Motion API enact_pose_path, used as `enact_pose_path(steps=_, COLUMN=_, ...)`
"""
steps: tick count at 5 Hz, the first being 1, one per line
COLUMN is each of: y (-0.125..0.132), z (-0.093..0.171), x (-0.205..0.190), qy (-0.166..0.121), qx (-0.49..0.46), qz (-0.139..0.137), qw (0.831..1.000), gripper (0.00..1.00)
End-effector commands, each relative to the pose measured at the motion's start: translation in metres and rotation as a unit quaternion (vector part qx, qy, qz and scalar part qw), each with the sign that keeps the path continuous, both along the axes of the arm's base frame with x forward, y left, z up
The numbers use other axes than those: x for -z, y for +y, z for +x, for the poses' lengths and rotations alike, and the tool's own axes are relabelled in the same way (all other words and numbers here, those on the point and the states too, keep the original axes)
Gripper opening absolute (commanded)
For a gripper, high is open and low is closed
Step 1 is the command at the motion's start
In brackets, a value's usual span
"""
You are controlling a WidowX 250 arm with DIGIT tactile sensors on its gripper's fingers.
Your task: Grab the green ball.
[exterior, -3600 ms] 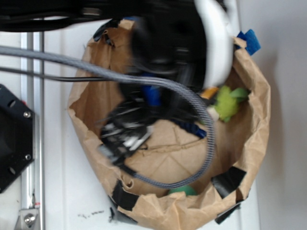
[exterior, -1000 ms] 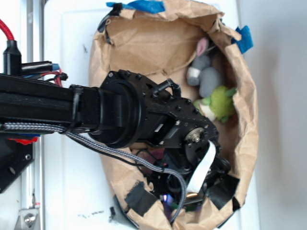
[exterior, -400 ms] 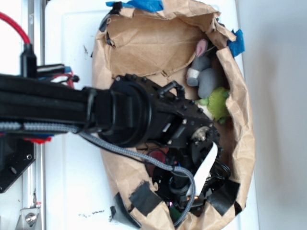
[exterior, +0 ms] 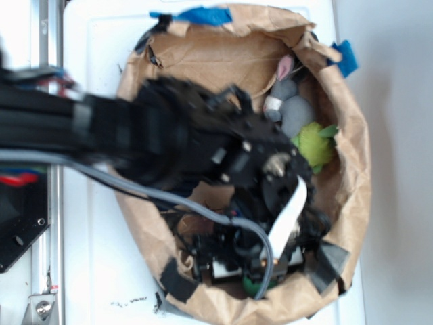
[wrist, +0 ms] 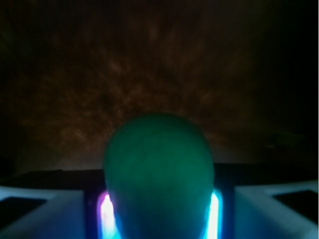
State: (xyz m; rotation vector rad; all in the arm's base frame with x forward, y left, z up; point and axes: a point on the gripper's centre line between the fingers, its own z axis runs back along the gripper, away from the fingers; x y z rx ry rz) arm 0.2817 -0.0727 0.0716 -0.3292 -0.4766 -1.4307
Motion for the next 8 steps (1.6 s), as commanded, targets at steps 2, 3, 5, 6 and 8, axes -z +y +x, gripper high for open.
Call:
enact_pose_path(steps=2, y=0.059, z=-0.033, x=-0.090, qy=0.117, qx=-0.204, qz=0.122, qw=0.964, gripper=0.00)
enact_pose_path(steps=3, y=0.073, z=-0.042, x=-0.112, qy=0.124, qx=-0.331, qz=0.197, qw=0.915, gripper=0.00)
enact_pose_path(steps=5, y=0.084, z=-0.047, x=-0.129, qy=0.102, qx=-0.542, qz=0.193, qw=0.811, gripper=0.00)
enact_pose_path(steps=6, y=0.082, z=-0.050, x=-0.128, qy=0.106, qx=-0.591, qz=0.169, qw=0.781, gripper=0.00)
enact_pose_path(steps=8, y=0.077, z=-0.054, x=-0.122, qy=0.106, qx=-0.593, qz=0.162, qw=0.781, gripper=0.00)
